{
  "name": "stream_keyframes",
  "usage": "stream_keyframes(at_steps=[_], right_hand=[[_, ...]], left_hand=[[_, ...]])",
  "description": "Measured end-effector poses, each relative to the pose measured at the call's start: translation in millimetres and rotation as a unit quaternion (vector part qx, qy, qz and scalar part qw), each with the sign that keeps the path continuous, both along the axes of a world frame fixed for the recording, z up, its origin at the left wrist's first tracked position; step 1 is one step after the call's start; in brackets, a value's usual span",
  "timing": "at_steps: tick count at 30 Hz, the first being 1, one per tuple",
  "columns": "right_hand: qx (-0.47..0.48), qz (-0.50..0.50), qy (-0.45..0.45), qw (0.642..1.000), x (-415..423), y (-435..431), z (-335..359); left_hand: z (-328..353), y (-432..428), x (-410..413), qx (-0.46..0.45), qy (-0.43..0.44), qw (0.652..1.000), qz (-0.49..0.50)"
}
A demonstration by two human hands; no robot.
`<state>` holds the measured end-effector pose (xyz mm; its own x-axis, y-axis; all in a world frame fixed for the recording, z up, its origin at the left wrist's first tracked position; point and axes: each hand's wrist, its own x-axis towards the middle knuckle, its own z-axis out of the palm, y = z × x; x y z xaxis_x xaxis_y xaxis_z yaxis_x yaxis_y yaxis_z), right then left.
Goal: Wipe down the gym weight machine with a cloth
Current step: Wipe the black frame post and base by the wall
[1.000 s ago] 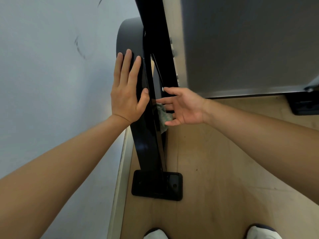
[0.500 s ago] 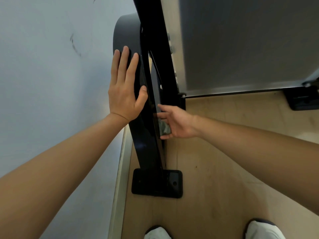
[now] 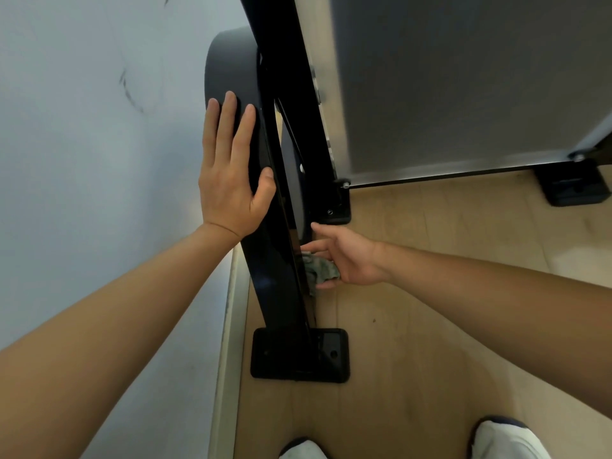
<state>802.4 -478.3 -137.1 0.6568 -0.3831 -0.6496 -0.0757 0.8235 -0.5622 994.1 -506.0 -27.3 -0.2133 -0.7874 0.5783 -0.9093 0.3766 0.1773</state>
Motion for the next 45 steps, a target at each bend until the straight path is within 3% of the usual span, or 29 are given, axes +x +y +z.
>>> stream_keyframes(at_steps=[14, 21, 24, 26, 28, 31, 32, 33, 38, 45], right_hand=[[-0.026, -0.154, -0.137, 0.978, 0.7, -69.7, 83.5], [-0.097, -0.271, -0.178, 0.941, 13.4, -83.8, 119.2], [-0.186, -0.330, -0.117, 0.918, 10.9, -83.7, 118.9], [-0.370, -0.352, 0.012, 0.860, 6.8, -82.8, 121.4], [-0.596, -0.341, 0.135, 0.715, 2.7, -81.3, 120.1], [-0.821, -0.280, 0.187, 0.461, -3.9, -84.6, 102.6], [-0.858, -0.251, 0.200, 0.402, -7.3, -86.8, 94.0], [-0.879, -0.215, 0.217, 0.365, -10.7, -89.2, 85.9], [-0.898, -0.016, 0.347, 0.269, -17.8, -88.3, 54.9], [-0.847, 0.172, 0.437, 0.249, -16.4, -80.2, 16.4]], left_hand=[[-4.1, -3.5, 5.6, -0.007, -0.007, 1.000, -0.014], [-2.6, -2.9, 6.0, -0.011, -0.008, 1.000, -0.015], [-2.9, -2.9, 5.9, -0.010, -0.003, 1.000, -0.013], [-3.4, -3.1, 5.6, -0.016, -0.003, 1.000, -0.010], [-4.1, -3.2, 5.3, -0.020, -0.007, 1.000, -0.009], [-3.5, -3.3, 5.6, -0.026, -0.006, 1.000, -0.012], [-3.3, -3.3, 5.5, -0.028, -0.005, 1.000, -0.012], [-3.0, -3.1, 5.3, -0.029, -0.005, 1.000, -0.011], [-2.9, -2.3, 5.4, -0.023, -0.001, 1.000, -0.008], [-3.8, -3.0, 5.3, -0.020, 0.000, 1.000, -0.005]])
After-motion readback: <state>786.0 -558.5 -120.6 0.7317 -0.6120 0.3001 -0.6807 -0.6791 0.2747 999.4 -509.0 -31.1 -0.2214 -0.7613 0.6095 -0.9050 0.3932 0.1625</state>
